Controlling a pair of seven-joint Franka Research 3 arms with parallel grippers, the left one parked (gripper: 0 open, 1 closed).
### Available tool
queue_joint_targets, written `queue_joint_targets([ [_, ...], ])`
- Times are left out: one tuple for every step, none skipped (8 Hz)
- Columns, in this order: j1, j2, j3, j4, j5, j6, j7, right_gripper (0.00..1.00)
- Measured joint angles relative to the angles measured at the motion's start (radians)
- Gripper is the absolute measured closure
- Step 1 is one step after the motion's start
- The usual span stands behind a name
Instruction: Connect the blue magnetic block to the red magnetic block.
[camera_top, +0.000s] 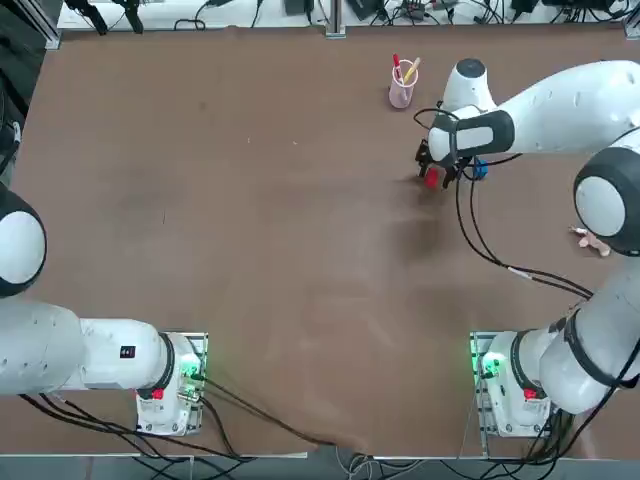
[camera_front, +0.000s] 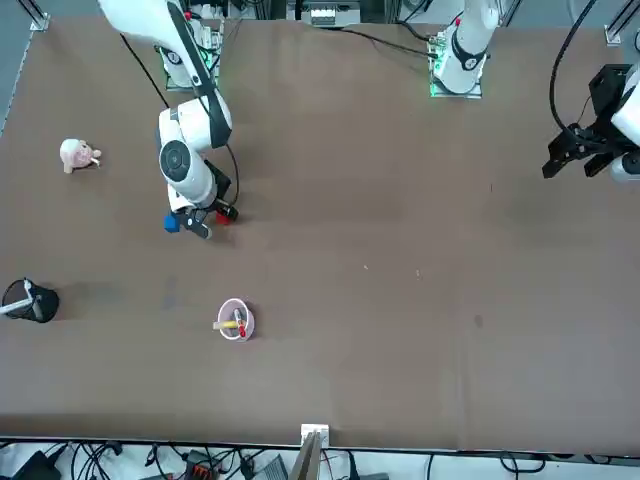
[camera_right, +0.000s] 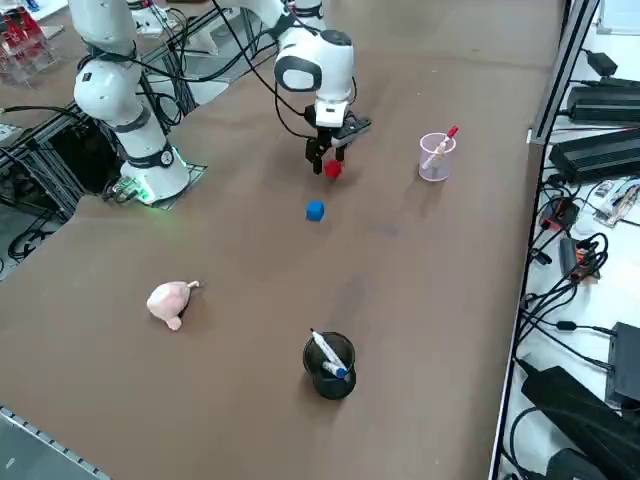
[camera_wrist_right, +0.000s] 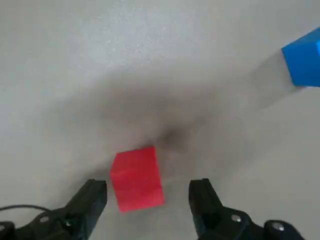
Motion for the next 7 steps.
queue_joint_targets([
  [0.000,0.009,0.000,0.000,0.000,0.002,0.000,0.02],
  [0.001,0.016,0.000,0.000,0.000,0.002,0.000,0.08],
  [0.006,0.019,0.000,0.000,0.000,0.002,0.013,0.19],
  [0.013,0.017,0.000,0.003,0.001,0.002,0.044,0.40],
  [0.018,0.011,0.000,0.004,0.001,0.001,0.085,0.51],
  [0.019,0.010,0.000,0.006,0.001,0.001,0.131,0.51],
  [0.019,0.005,-0.001,0.013,0.001,0.002,0.189,0.51],
])
